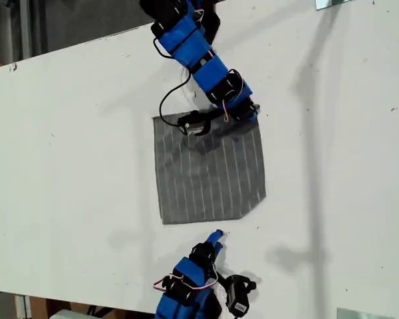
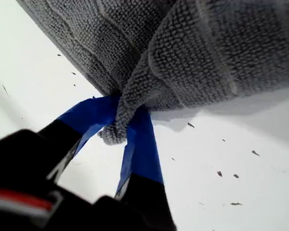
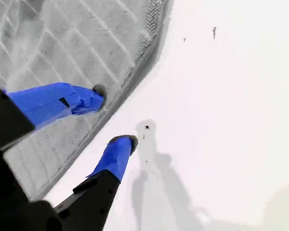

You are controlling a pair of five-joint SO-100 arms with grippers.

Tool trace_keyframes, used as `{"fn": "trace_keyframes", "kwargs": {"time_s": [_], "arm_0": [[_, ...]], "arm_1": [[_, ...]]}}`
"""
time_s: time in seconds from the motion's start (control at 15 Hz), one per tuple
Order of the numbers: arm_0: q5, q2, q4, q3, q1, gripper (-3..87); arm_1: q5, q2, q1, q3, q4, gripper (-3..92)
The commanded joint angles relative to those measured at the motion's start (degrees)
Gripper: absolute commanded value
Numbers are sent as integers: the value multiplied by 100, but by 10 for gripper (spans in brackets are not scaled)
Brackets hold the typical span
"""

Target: Grasp corners of a square towel and fold twice.

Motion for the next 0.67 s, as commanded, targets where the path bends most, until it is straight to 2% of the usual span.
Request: {"fn": "trace_keyframes", "kwargs": {"time_s": [0.0,0.13,0.27,0.47,0.6], "arm_0": [[-299,-1714,-132,-1283,422,186],[-114,-3120,694,-2936,483,208],[246,-3946,976,-4078,475,221],[809,-5458,1793,-6267,360,226],[914,-6311,2065,-7251,369,229]], "arm_1": [[18,-114,-35,62,-44,-1],[18,-123,-44,62,-35,-1],[26,-193,-62,70,-62,-1],[26,-246,-70,70,-97,-1],[53,-237,-105,70,-88,-1]]}}
